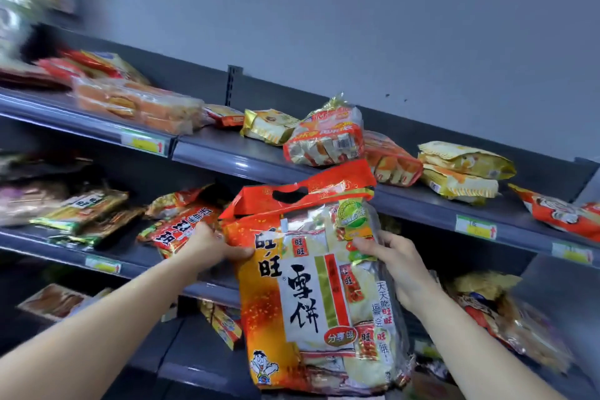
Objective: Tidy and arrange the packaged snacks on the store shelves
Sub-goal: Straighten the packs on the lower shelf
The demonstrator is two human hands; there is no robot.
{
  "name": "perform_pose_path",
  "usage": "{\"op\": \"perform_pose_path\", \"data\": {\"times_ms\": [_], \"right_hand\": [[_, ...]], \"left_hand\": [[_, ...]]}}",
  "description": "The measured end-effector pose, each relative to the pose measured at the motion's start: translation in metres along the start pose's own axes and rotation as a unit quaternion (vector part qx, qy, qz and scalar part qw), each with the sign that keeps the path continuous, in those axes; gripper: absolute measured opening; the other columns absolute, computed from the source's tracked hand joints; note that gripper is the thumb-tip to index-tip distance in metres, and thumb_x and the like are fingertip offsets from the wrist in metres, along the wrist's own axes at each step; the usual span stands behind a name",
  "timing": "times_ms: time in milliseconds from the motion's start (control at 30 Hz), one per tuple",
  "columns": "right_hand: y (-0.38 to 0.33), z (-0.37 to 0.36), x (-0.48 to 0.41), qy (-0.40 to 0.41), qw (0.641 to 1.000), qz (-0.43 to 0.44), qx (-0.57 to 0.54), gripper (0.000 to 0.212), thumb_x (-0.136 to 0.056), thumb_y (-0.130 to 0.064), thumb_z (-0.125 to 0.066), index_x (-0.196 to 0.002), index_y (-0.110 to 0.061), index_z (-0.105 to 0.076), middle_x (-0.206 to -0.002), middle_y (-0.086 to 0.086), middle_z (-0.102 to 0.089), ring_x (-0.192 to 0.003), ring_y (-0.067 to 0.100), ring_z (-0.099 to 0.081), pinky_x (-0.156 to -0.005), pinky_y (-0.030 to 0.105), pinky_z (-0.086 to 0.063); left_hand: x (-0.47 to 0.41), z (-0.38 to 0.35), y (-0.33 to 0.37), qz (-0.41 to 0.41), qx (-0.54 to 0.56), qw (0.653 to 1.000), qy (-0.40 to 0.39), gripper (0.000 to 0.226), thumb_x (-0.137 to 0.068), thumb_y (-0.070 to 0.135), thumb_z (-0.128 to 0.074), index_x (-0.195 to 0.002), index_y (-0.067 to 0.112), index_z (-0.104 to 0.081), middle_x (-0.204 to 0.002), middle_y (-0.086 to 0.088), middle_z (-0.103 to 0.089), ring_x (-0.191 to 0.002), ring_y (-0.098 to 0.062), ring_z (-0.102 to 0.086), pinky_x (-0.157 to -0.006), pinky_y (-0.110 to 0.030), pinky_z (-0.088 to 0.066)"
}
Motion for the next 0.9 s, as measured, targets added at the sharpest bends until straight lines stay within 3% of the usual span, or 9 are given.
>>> {"op": "perform_pose_path", "data": {"times_ms": [100, 167, 267, 367, 500, 633, 767, 833, 900], "right_hand": [[-0.026, -0.031, -0.009, -0.035, 0.998, 0.025, -0.052, 0.035, -0.068, -0.020, -0.075, -0.098, -0.003, -0.070, -0.095, 0.018, -0.073, -0.081, 0.033, -0.070, -0.075, 0.041, -0.057], [-0.043, -0.052, -0.015, -0.056, 0.993, 0.047, -0.090, 0.031, -0.069, -0.019, -0.072, -0.096, -0.004, -0.070, -0.092, 0.015, -0.074, -0.076, 0.027, -0.071, -0.068, 0.036, -0.059], [-0.067, -0.087, -0.025, -0.090, 0.984, 0.062, -0.138, 0.032, -0.067, -0.022, -0.075, -0.095, -0.007, -0.072, -0.097, 0.016, -0.073, -0.084, 0.031, -0.070, -0.082, 0.045, -0.055], [-0.090, -0.128, -0.034, -0.115, 0.977, 0.084, -0.157, 0.040, -0.057, -0.030, -0.083, -0.093, -0.013, -0.074, -0.101, 0.015, -0.072, -0.095, 0.035, -0.068, -0.092, 0.053, -0.050], [-0.117, -0.187, -0.038, -0.155, 0.966, 0.119, -0.168, 0.059, -0.049, -0.040, -0.090, -0.097, -0.011, -0.072, -0.102, 0.017, -0.071, -0.095, 0.037, -0.068, -0.090, 0.056, -0.050], [-0.129, -0.250, -0.044, -0.194, 0.954, 0.137, -0.183, 0.049, -0.067, -0.031, -0.077, -0.110, -0.011, -0.064, -0.104, 0.013, -0.071, -0.092, 0.032, -0.069, -0.082, 0.047, -0.055], [-0.126, -0.324, -0.052, -0.249, 0.950, 0.161, -0.099, 0.037, -0.078, -0.029, -0.072, -0.112, -0.019, -0.063, -0.105, 0.004, -0.070, -0.092, 0.019, -0.070, -0.070, 0.028, -0.055], [-0.124, -0.363, -0.059, -0.272, 0.947, 0.166, -0.046, 0.059, -0.065, -0.042, -0.081, -0.118, -0.026, -0.060, -0.113, 0.001, -0.069, -0.098, 0.019, -0.069, -0.084, 0.040, -0.055], [-0.130, -0.401, -0.068, -0.280, 0.940, 0.194, 0.024, 0.065, -0.055, -0.047, -0.086, -0.113, -0.030, -0.062, -0.113, -0.003, -0.069, -0.102, 0.019, -0.066, -0.093, 0.047, -0.051]], "left_hand": [[0.019, 0.033, -0.001, 0.001, 0.049, 0.998, -0.043, 0.121, -0.018, 0.059, -0.093, -0.124, 0.016, -0.051, -0.109, -0.003, -0.069, -0.094, -0.025, -0.067, -0.075, -0.037, -0.055], [0.035, 0.049, 0.000, -0.015, 0.047, 0.996, -0.076, 0.119, -0.012, 0.059, -0.092, -0.119, 0.021, -0.057, -0.104, -0.001, -0.073, -0.091, -0.021, -0.070, -0.073, -0.034, -0.055], [0.061, 0.069, 0.003, -0.032, 0.055, 0.995, -0.082, 0.107, -0.015, 0.053, -0.094, -0.112, 0.023, -0.060, -0.100, 0.005, -0.075, -0.096, -0.018, -0.069, -0.078, -0.036, -0.056], [0.079, 0.108, 0.004, -0.050, 0.094, 0.994, -0.010, 0.103, -0.020, 0.052, -0.094, -0.112, 0.023, -0.060, -0.101, 0.004, -0.074, -0.098, -0.020, -0.069, -0.075, -0.038, -0.056], [0.103, 0.173, 0.009, -0.073, 0.140, 0.982, 0.101, 0.063, -0.055, 0.031, -0.085, -0.112, 0.019, -0.061, -0.103, -0.003, -0.073, -0.094, -0.022, -0.069, -0.076, -0.046, -0.057], [0.115, 0.243, 0.005, -0.100, 0.161, 0.966, 0.175, 0.041, -0.074, 0.014, -0.076, -0.113, 0.016, -0.063, -0.098, -0.002, -0.075, -0.092, -0.023, -0.070, -0.073, -0.042, -0.057], [0.119, 0.312, -0.002, -0.115, 0.203, 0.945, 0.230, 0.035, -0.077, 0.013, -0.075, -0.110, 0.014, -0.064, -0.099, -0.006, -0.074, -0.095, -0.030, -0.068, -0.081, -0.049, -0.055], [0.116, 0.347, -0.004, -0.121, 0.231, 0.933, 0.247, 0.033, -0.076, 0.013, -0.075, -0.108, 0.013, -0.065, -0.095, -0.008, -0.075, -0.091, -0.030, -0.069, -0.080, -0.047, -0.055], [0.109, 0.384, -0.007, -0.121, 0.239, 0.930, 0.253, 0.042, -0.066, 0.020, -0.082, -0.105, 0.014, -0.068, -0.096, -0.009, -0.075, -0.094, -0.032, -0.069, -0.086, -0.052, -0.054]]}}
Point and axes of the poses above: each hand's wrist, its own x-axis away from the middle knuckle, its own z-axis out of the back of the hand, y = z × x, the point moved 8 cm from there along -x, towards the middle knuckle
